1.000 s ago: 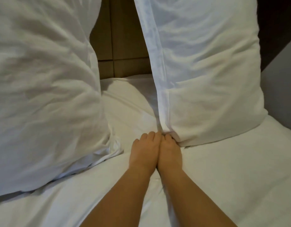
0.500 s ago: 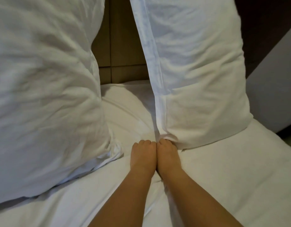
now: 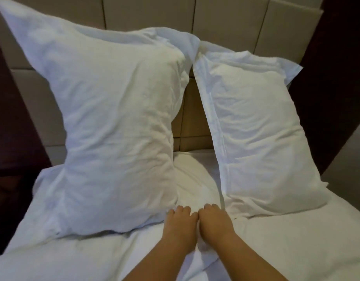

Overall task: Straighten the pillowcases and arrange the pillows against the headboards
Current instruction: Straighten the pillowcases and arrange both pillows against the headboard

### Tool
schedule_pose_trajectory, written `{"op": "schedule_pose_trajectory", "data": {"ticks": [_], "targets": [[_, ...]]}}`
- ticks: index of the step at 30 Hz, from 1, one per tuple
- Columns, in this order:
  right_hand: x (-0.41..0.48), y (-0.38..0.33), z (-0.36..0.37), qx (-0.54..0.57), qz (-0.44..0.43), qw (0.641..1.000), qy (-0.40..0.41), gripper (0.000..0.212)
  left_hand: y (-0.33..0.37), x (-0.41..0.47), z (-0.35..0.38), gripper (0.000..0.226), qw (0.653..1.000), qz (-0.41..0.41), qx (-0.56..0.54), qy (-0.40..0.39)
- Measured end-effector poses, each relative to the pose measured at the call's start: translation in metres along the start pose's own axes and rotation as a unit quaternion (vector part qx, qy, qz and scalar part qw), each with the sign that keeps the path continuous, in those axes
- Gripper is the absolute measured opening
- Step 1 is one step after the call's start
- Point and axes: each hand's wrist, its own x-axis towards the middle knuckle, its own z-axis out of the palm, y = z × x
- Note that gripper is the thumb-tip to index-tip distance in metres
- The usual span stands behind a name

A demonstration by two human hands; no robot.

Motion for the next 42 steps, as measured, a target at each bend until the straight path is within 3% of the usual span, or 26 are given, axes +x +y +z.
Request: {"op": "schedule_pose_trajectory", "data": {"ticks": [8, 17, 27, 31, 35, 39, 42], "targets": [[-0.031, -0.109, -0.07, 0.084, -0.056, 0.981, 0.165, 0.016, -0.072, -0.092, -0.073, 0.034, 0.988, -0.117, 0.006, 0.099], [-0.048, -0.233, -0.121, 0.067, -0.137, 0.963, 0.223, 0.016, -0.17, -0.179, -0.109, 0.034, 0.971, -0.192, -0.025, 0.14], [0.03, -0.404, -0.13, -0.071, -0.176, 0.97, 0.151, 0.022, -0.342, -0.197, -0.064, 0.027, 0.958, -0.224, -0.157, 0.091], [0.085, -0.443, -0.142, -0.127, -0.124, 0.98, 0.086, 0.028, -0.391, -0.179, -0.05, 0.031, 0.942, -0.211, -0.255, 0.062], [0.131, -0.463, -0.176, -0.167, -0.076, 0.983, 0.022, 0.035, -0.434, -0.152, -0.049, 0.038, 0.943, -0.197, -0.268, 0.0], [0.17, -0.468, -0.224, -0.093, -0.042, 0.995, 0.012, 0.031, -0.458, -0.12, -0.07, 0.04, 0.933, -0.211, -0.284, -0.071], [0.2, -0.465, -0.261, -0.043, -0.035, 0.998, 0.017, 0.029, -0.453, -0.108, -0.081, 0.037, 0.942, -0.171, -0.257, -0.132]]}}
